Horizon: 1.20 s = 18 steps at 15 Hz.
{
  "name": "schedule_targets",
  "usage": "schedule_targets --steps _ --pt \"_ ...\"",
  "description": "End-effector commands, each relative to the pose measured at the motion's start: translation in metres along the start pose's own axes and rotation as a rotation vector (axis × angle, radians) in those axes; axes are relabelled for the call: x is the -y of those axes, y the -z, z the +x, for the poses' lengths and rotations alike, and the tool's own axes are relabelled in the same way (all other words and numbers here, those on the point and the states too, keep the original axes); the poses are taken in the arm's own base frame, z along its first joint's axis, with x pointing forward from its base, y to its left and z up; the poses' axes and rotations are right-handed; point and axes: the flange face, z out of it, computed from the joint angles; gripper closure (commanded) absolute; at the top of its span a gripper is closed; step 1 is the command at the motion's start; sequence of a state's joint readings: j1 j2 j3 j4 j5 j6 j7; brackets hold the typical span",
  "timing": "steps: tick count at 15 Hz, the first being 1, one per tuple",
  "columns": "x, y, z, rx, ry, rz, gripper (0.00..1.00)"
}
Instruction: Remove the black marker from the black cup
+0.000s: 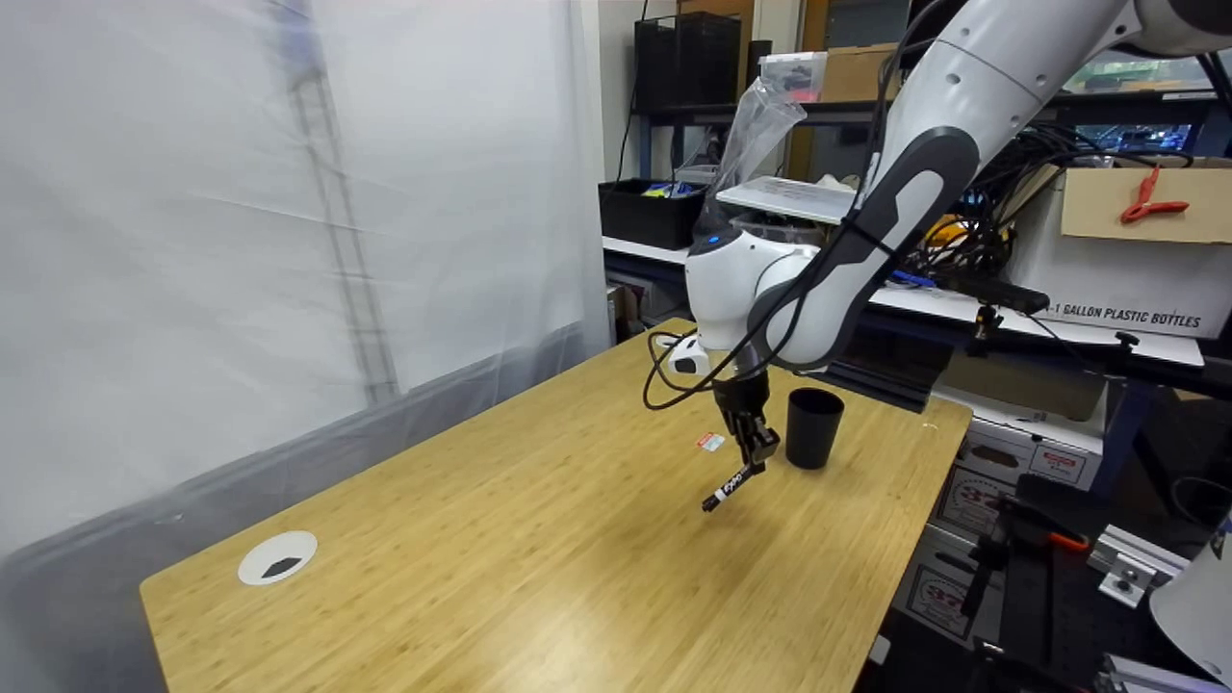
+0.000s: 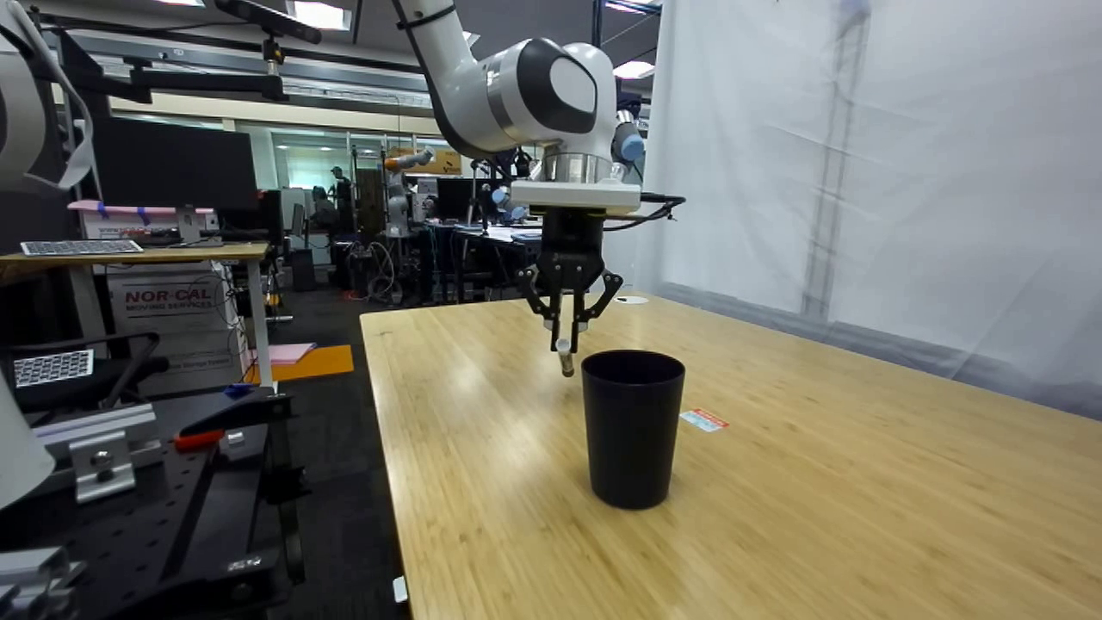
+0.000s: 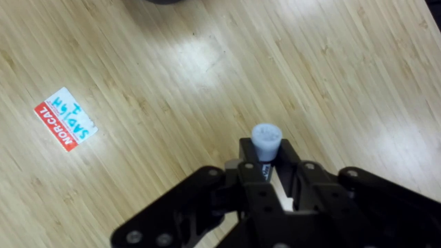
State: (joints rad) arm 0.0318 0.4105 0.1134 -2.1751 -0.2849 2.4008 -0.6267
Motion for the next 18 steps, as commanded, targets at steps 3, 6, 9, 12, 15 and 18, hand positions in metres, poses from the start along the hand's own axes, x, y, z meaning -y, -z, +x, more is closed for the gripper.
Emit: schedule_targets --steps 3,6,9,12,15,18 --pt "-0.011 -0.015 0.003 -0.011 0.032 0.022 0.95" --pt "-0.013 -0.019 0.005 -0.006 0.039 0.028 0.95" --pt "-0.014 -0.019 0.008 -0.007 0.042 0.025 0.95" --pt "-0.015 -0.02 0.01 -0.007 0.041 0.026 0.95" --pt "-0.015 -0.02 0.011 -0.002 0.034 0.027 0.54" --pt "-0.015 -0.022 0.011 -0.001 0.034 0.028 0.34"
